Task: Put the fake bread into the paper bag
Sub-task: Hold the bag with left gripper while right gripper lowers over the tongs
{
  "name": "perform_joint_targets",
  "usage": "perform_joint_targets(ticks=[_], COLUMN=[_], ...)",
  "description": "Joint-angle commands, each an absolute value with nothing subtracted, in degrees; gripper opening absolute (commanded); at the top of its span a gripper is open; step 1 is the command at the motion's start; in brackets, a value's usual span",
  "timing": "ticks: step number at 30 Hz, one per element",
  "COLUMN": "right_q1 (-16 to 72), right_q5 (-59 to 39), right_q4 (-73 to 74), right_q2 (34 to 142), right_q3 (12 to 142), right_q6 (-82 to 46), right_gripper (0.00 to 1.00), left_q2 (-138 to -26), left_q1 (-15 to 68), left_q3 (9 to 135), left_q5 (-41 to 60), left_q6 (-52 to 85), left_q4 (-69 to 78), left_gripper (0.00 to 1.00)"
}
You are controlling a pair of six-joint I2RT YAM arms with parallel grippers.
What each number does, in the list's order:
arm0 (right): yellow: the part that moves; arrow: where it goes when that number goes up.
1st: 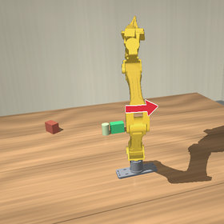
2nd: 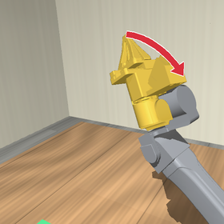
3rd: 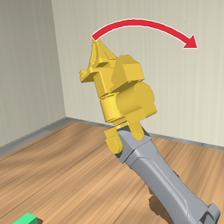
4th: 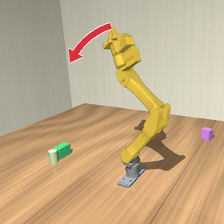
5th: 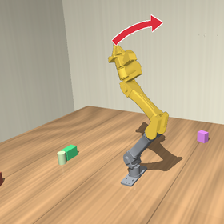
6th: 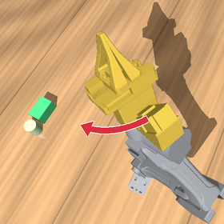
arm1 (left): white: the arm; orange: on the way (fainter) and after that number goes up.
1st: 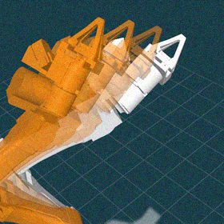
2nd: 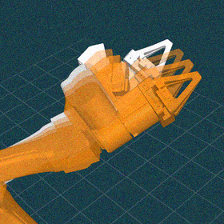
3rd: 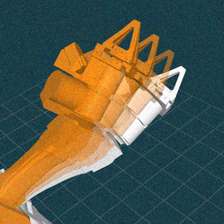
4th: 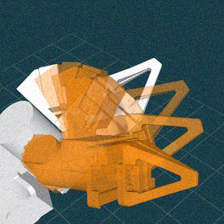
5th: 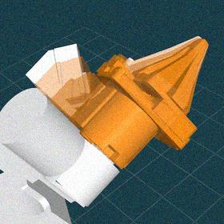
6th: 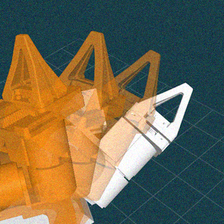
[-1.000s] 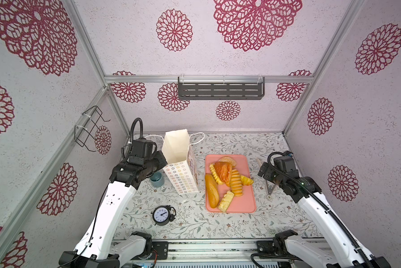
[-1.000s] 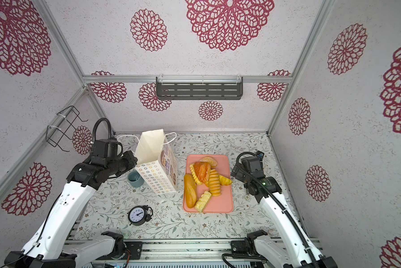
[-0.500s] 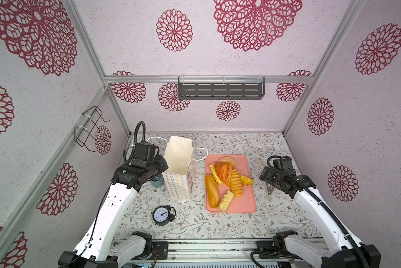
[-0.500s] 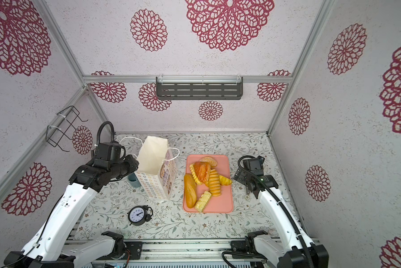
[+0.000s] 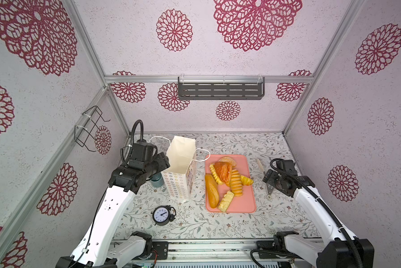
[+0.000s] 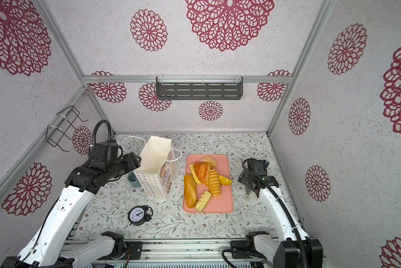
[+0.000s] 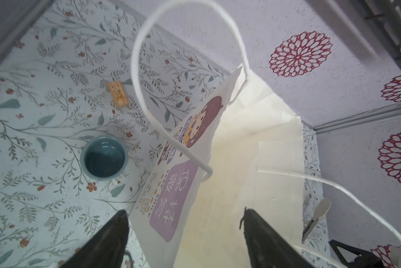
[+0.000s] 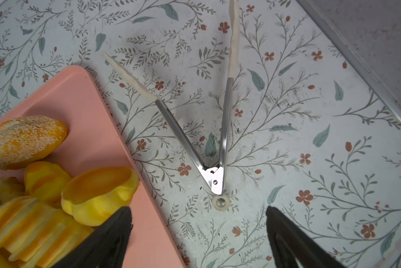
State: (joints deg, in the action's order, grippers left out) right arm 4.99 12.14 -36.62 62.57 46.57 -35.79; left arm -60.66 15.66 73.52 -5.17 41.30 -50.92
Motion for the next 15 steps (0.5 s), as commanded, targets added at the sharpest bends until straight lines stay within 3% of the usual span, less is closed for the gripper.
perform_joint_targets(ticks=[1,3,15], right_q1=[4.1,4.0,3.8], right_q5=[12.0,12.7,12.2], right_q4=[-35.1,-35.1,-32.3], right_q2=[62.7,63.6,72.7], right_q3=[46.5,46.6,47.4], right_q6=[-33.2,-32.1,-28.8], right_gripper=[0.94,0.94,0.9], left_q2=[-58.1,-57.3,-57.5], left_q1=[16.0,15.9,15.8], left_q3=[74.6,73.9,74.1], left_q5=[-8.4,-7.6,-5.9], left_q6=[39.5,38.9,37.4], left_q4=[-48.1,-46.4,-44.9], left_gripper=[0.94,0.99,1.0])
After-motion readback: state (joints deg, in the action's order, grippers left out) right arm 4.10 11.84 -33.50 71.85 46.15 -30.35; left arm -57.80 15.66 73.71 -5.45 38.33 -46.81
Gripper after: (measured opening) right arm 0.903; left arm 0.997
